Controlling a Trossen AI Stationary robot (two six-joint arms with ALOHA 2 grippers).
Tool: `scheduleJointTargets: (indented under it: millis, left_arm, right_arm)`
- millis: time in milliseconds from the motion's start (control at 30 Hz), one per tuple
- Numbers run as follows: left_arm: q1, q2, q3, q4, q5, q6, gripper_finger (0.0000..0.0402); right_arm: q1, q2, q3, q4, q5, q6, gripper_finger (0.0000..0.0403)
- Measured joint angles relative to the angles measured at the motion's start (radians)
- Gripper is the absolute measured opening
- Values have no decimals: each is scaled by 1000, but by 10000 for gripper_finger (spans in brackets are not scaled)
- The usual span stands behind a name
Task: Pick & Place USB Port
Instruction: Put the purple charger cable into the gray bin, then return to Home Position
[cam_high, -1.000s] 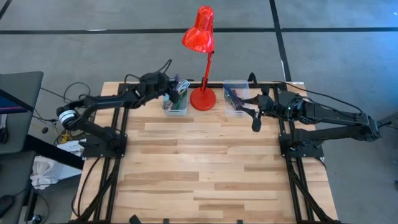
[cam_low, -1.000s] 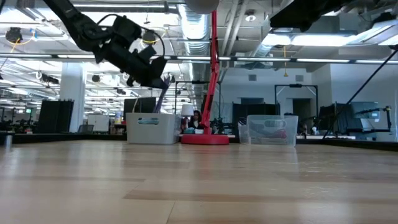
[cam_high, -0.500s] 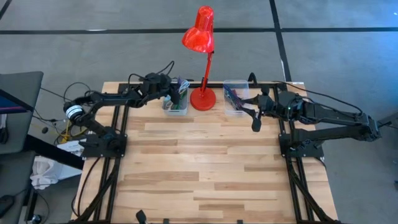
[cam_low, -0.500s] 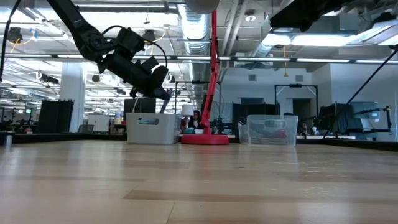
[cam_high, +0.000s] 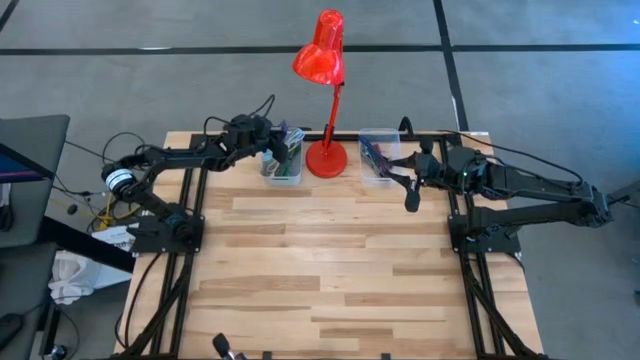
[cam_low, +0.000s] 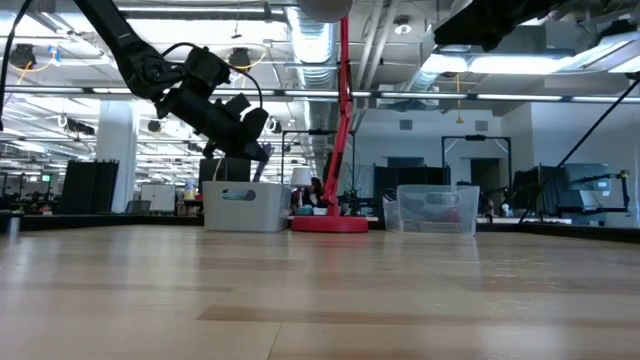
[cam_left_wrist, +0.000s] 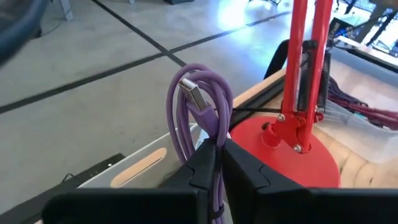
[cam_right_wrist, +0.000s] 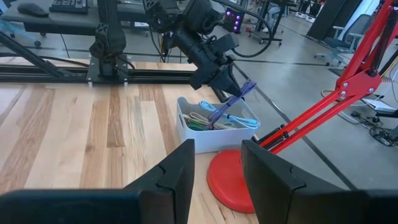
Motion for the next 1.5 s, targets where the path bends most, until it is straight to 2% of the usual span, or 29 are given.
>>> scheduleJointTargets:
  millis: [167,400,667,1067,1167,1300,1500]
  left_arm:
    - [6,0,0,-1,-1,-14,36]
    - [7,0,0,-15,-116,8,66]
    - [-15,0,0,-15,-95,10,85]
    - [-108,-18,-1,-4,134,123,85]
    - [-110,-57,0,-4,196,125,85]
    - [-110,-140,0,-3,340,126,85]
    - [-154,-259,0,-24,494,140,85]
  right_arm:
    - [0,0,0,0,0,0,124]
    - [0,0,0,0,0,5,124]
    - [0,0,0,0,0,8,124]
    - [0,-27,0,-29,0,0,124]
    - [0,-67,1,-90,0,0,124]
    - [0,-138,1,-154,-6,6,124]
    - [2,-227,1,-211,-65,7,124]
